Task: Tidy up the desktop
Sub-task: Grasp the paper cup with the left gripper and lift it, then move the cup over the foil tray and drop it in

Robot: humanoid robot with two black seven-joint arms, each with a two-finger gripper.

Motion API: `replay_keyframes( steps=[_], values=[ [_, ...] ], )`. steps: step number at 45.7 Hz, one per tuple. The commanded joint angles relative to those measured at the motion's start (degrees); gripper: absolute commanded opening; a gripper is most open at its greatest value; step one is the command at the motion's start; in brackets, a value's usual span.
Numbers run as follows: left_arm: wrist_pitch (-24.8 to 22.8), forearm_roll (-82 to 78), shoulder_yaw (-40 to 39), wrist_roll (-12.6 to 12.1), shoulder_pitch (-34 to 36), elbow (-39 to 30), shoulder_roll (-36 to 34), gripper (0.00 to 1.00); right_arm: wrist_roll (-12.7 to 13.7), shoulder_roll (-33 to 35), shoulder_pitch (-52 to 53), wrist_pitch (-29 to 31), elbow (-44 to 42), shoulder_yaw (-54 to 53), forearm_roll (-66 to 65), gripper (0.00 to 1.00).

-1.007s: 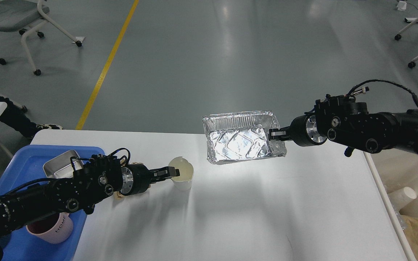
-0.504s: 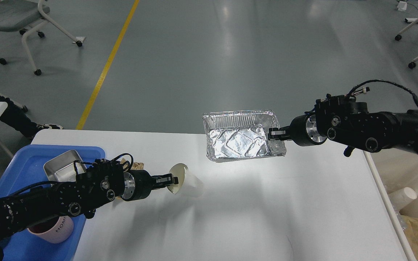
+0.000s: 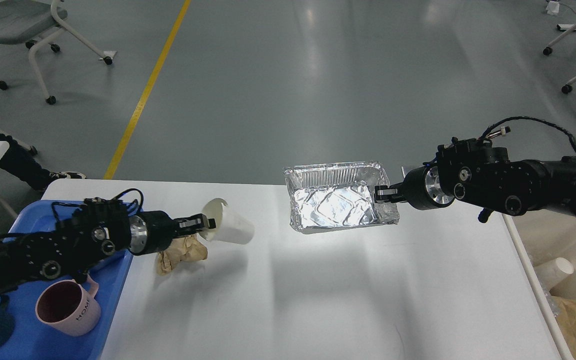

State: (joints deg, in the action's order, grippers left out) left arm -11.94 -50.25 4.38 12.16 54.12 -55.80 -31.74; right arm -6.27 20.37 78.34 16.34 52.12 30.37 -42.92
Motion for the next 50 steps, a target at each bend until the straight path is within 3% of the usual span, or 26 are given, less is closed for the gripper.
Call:
replay_keyframes(
  steps=[1, 14, 23, 31, 39, 50],
  values=[
    [-0.63, 0.85, -0.34, 0.68, 1.34, -4.05, -8.06, 0.00, 0.03, -0.77, -0.03, -0.26, 0.00, 1.80, 1.17, 0.00],
    [-5.10, 0.94, -5.08, 1.03, 5.72, -15.13, -25.64, 0.00, 0.03, -5.42, -1.52, -2.54, 0.09, 4.00, 1.97, 0.00],
    [-10.12, 0.94, -5.09, 0.85, 13.02, -15.66, -29.00, 0.00, 0.03, -7.44, -1.43, -3.86, 2.19, 4.17, 3.20, 0.00],
    [-10.47, 1.29, -4.82, -0.03, 16.98, -15.57, -24.70, 0.00, 0.03, -9.03, -1.26, -4.21, 2.81, 5.23, 3.99, 0.00],
    [-9.33, 1.64, -3.95, -3.80, 19.53, -15.57, -13.89, 0.00, 0.03, -9.21, -0.64, -4.21, 3.52, 5.40, 4.16, 0.00],
    [-6.79, 1.29, 0.88, -3.98, 19.88, -15.04, -2.11, 0.00, 0.03, -9.64, -0.03, -4.30, 3.51, 4.97, 4.43, 0.00]
  ],
)
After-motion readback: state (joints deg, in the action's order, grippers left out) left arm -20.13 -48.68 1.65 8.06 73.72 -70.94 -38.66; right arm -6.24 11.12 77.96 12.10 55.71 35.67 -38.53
